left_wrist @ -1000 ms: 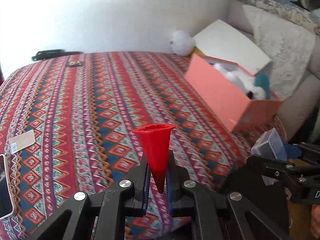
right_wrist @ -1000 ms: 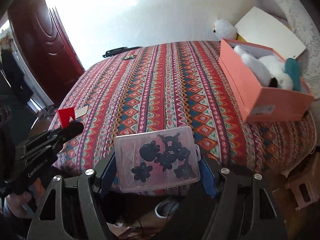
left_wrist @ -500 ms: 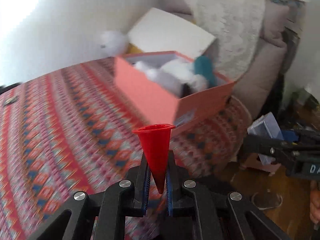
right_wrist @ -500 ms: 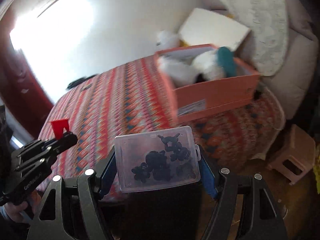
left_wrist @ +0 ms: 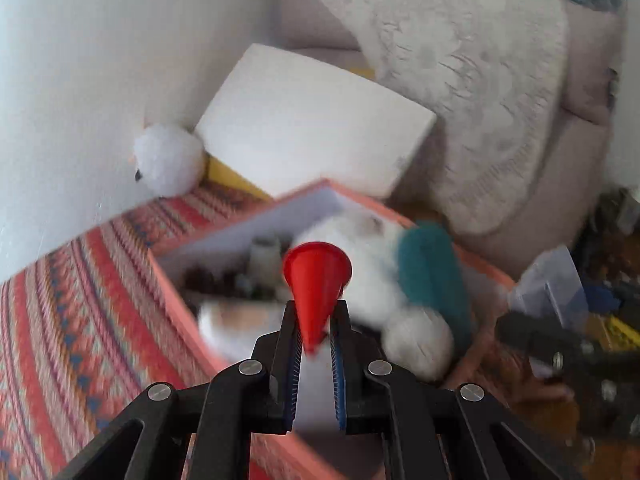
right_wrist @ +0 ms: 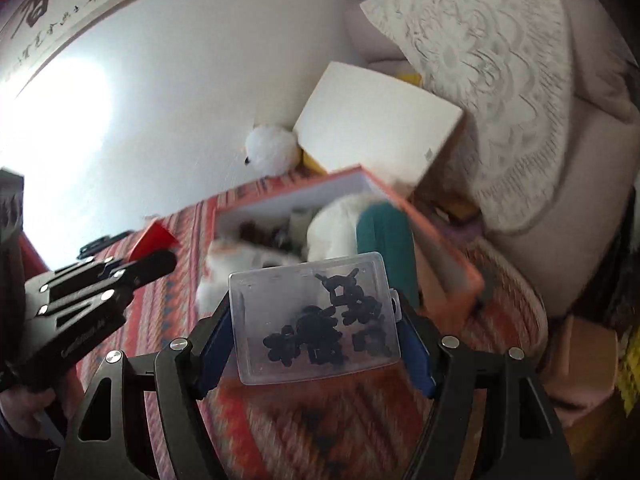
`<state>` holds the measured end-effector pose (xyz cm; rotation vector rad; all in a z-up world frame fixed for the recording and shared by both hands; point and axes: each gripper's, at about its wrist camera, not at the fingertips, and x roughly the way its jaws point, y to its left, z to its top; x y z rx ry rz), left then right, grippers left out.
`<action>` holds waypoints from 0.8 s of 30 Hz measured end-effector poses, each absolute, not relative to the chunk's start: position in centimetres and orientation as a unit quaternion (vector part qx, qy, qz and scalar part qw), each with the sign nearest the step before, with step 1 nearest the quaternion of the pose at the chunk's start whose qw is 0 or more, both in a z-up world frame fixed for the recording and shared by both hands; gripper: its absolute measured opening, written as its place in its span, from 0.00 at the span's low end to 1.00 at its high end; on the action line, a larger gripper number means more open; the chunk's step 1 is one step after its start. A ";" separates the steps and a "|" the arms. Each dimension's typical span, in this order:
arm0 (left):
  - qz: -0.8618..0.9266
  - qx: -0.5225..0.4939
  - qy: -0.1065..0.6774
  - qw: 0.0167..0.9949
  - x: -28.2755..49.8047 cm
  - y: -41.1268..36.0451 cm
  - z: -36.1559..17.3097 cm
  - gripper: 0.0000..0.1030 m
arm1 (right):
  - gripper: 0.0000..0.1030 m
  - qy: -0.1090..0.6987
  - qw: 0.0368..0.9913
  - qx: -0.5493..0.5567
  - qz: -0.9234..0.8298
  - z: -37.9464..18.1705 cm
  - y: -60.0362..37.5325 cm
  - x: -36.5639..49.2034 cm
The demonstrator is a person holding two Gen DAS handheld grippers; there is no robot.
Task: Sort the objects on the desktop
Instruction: 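Carry the red cone and clear box into the pink shoebox and release both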
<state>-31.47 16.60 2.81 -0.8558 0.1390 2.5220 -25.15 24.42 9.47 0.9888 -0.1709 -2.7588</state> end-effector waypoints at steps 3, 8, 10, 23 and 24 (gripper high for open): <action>0.918 -0.317 0.056 0.230 -36.8 17.8 2.2 0.08 | 0.73 -0.046 0.103 0.330 -0.937 8.8 23.1 -29.8; 0.932 -0.307 0.041 0.190 -40.8 18.4 0.9 0.99 | 0.77 -0.015 0.089 0.309 -0.947 7.0 21.5 -34.7; 0.941 -0.295 0.048 0.160 -40.4 18.4 0.4 0.99 | 0.91 -0.007 0.075 0.294 -0.953 6.5 21.2 -35.2; 0.945 -0.291 0.037 0.142 -28.5 15.8 2.8 0.99 | 0.92 -0.027 0.069 0.310 -0.948 8.6 21.9 -25.4; 0.945 -0.293 0.037 0.142 -27.0 15.5 3.1 0.99 | 0.92 -0.026 0.070 0.312 -0.947 8.9 21.8 -24.0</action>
